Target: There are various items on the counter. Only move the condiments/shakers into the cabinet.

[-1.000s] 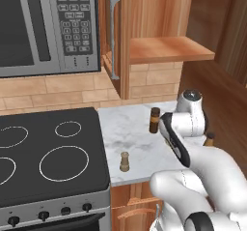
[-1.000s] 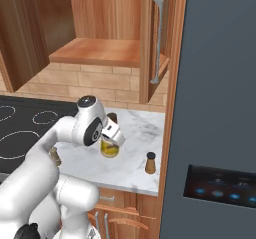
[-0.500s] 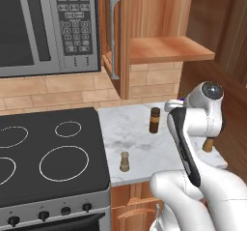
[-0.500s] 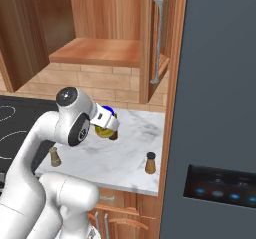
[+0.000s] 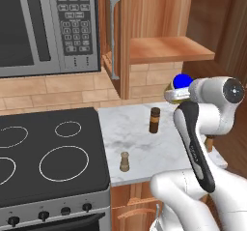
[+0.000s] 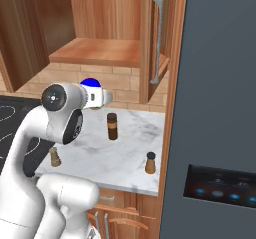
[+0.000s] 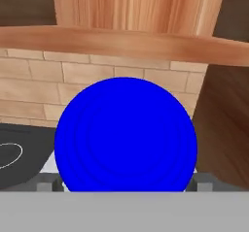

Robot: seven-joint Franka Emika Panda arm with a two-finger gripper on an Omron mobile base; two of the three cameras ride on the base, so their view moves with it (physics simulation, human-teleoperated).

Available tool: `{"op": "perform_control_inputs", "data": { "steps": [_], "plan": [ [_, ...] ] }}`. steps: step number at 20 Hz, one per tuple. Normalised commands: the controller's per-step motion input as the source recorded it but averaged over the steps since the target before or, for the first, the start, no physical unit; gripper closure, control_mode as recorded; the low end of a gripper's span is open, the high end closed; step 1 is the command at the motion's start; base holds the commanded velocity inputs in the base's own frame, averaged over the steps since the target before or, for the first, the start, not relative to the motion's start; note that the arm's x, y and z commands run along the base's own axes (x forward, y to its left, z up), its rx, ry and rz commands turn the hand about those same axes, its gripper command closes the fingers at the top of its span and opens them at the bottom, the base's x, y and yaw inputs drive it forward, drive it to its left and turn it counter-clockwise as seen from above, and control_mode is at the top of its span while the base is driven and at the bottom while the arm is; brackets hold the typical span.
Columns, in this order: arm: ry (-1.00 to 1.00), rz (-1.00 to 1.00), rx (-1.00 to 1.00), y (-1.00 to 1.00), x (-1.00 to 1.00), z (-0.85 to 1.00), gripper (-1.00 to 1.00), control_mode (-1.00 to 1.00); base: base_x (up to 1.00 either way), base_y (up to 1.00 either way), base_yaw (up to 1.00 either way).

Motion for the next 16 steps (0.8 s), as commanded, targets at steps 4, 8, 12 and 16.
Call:
{"op": "perform_control_inputs", "data": {
  "steps": [4,8,12,16],
  "plan": [
    [-0.04,0.21,-0.28,0.39,0.0,1.0,1.0,-1.0,0.0,0.0,0.0],
    [0.04,0.07,-0.28,0.36,0.0,1.0,1.0,-1.0,0.0,0.0,0.0],
    [0.12,0.04,-0.19,0.29,0.07,1.0,1.0,-1.0,0.0,0.0,0.0],
    [-0.03,0.0,-0.05,0.05,0.0,0.35,1.0,-1.0,0.0,0.0,0.0]
  ]
}}
